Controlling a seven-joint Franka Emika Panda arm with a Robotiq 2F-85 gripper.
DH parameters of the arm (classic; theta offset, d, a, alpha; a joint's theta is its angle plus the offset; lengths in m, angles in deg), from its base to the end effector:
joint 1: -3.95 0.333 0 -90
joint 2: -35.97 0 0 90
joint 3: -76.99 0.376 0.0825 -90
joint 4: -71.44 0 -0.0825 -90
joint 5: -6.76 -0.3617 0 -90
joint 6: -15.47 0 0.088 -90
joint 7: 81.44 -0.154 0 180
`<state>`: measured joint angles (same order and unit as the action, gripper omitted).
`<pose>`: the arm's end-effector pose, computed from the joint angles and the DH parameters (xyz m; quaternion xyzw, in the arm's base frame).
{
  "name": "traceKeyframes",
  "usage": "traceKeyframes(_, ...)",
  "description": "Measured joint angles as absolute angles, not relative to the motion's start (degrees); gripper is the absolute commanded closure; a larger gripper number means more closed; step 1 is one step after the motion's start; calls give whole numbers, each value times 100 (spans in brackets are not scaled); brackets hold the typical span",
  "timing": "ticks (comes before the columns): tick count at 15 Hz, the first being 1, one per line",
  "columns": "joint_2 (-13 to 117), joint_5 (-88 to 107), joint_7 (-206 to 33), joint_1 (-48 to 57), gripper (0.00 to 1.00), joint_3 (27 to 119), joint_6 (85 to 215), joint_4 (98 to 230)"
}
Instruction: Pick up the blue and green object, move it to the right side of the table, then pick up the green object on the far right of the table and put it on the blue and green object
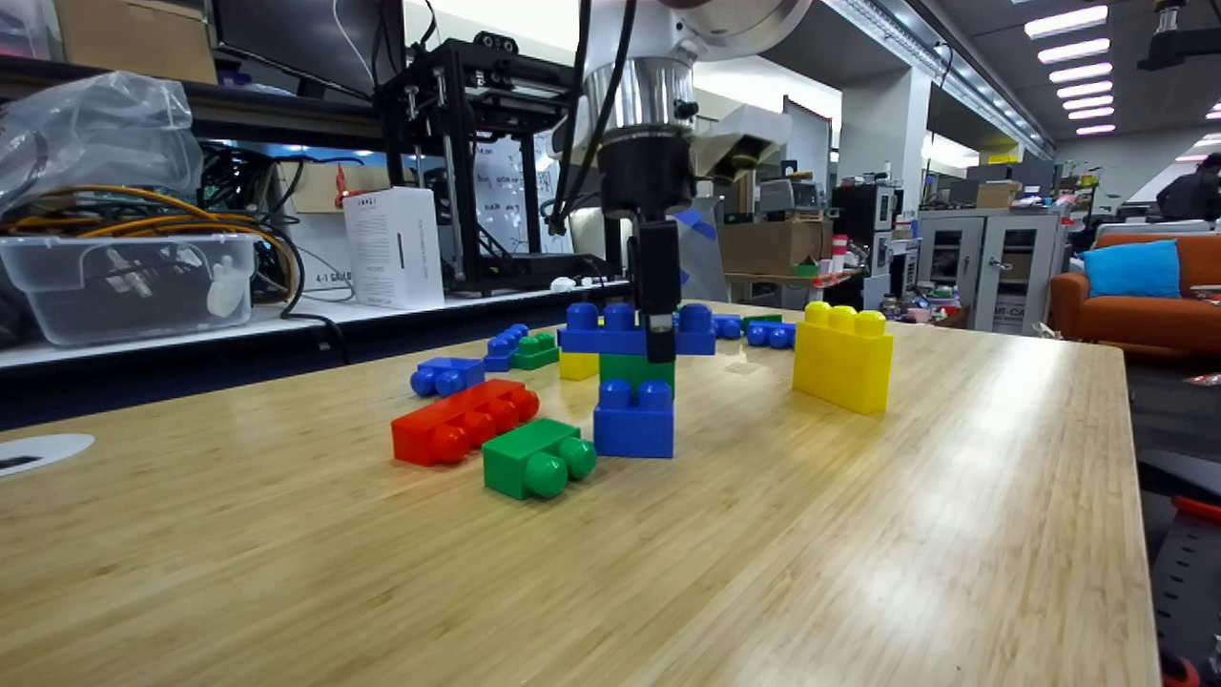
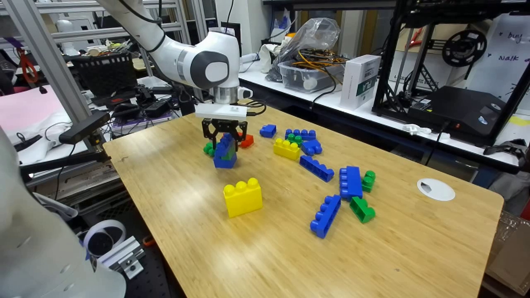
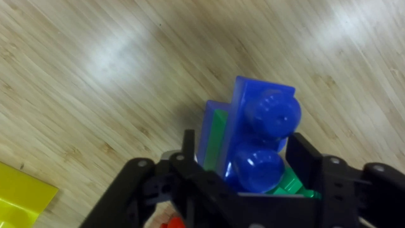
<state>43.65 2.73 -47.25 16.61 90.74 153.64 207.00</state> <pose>0.4366 0.2199 0.2950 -0.8755 -0.4797 0.0400 0.0410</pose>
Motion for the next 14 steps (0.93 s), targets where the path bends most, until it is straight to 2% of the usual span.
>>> traceKeyframes(5, 4437, 287, -4724, 1663, 89, 9154, 15500, 20699)
traceKeyframes(14, 4435, 356, -4720, 1426, 89, 8955, 15511, 20638)
